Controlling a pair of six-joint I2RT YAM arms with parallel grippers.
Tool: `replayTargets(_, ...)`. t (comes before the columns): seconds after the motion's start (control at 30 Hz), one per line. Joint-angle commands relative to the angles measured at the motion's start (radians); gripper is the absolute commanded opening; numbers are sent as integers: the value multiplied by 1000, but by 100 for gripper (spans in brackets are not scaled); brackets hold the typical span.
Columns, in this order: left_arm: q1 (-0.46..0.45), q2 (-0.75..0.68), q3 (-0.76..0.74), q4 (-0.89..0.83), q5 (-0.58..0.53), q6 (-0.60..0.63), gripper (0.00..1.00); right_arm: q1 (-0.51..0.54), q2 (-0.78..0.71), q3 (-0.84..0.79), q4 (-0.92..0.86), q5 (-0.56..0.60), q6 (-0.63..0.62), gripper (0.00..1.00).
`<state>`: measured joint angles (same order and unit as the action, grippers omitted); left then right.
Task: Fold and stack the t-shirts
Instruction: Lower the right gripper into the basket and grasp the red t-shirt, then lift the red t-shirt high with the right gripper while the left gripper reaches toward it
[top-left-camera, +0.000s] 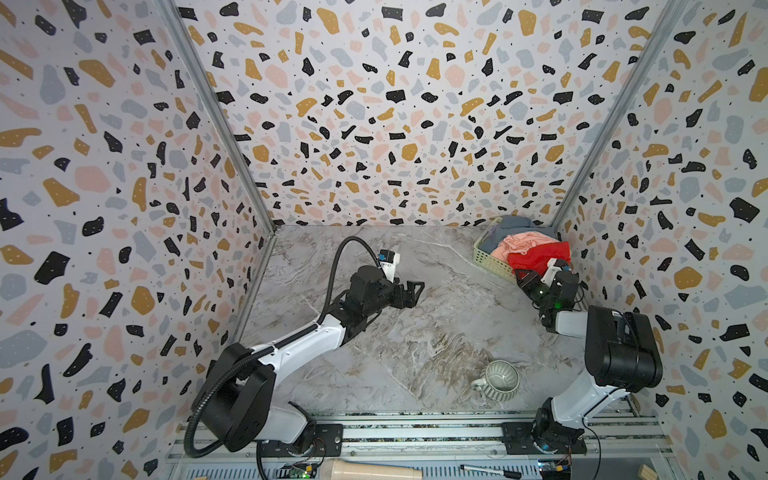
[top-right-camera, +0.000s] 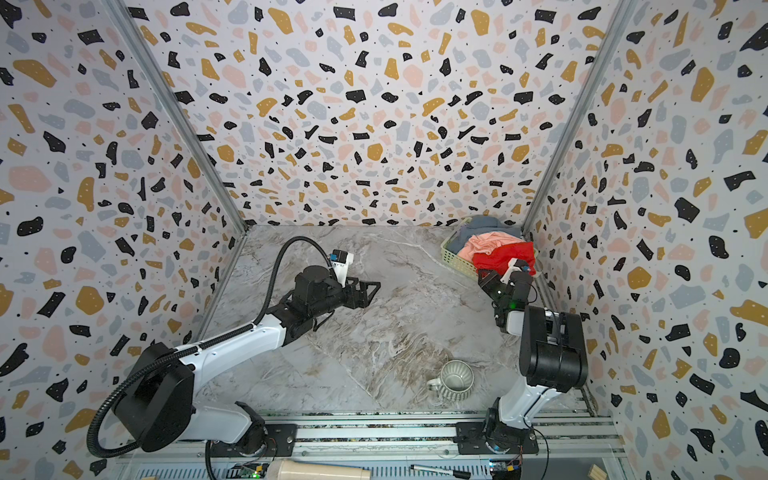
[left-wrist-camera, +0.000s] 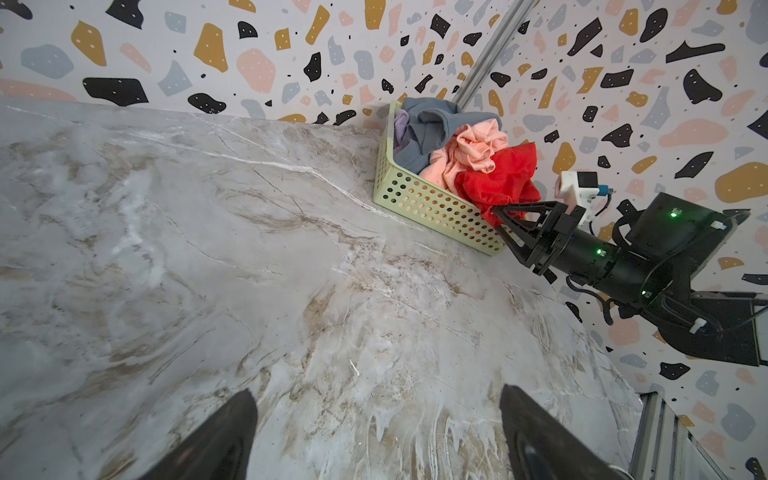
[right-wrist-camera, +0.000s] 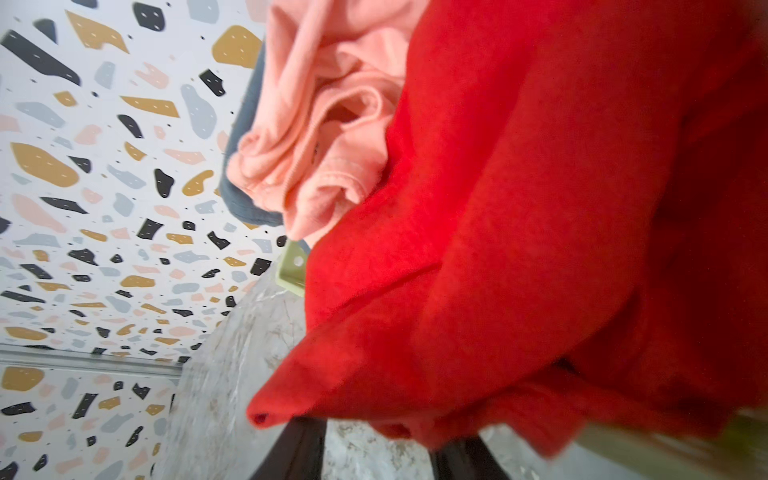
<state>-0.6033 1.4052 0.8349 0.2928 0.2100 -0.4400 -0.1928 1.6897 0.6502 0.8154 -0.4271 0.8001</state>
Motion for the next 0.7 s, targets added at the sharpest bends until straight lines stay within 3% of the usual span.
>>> replayTargets(0.0,-4,6,27,56,26,-12,92,-7,21,8,83,-41,50,38)
replayTargets(0.23,-4,-2,20,59,19,-15,92,-7,44,28,60,-31,43,26)
replayTargets(0.37,-4,-4,18,57,16,-15,92,-7,48,29,87,-49,55,0)
replayTargets(0.53,-4,-12,15,53,12,-14,92,-5,-44,48,26,-74,63,0)
replayTargets(0.67,-4,-22,16,53,9,-12,92,0,-197,106,-139,-66,45,0)
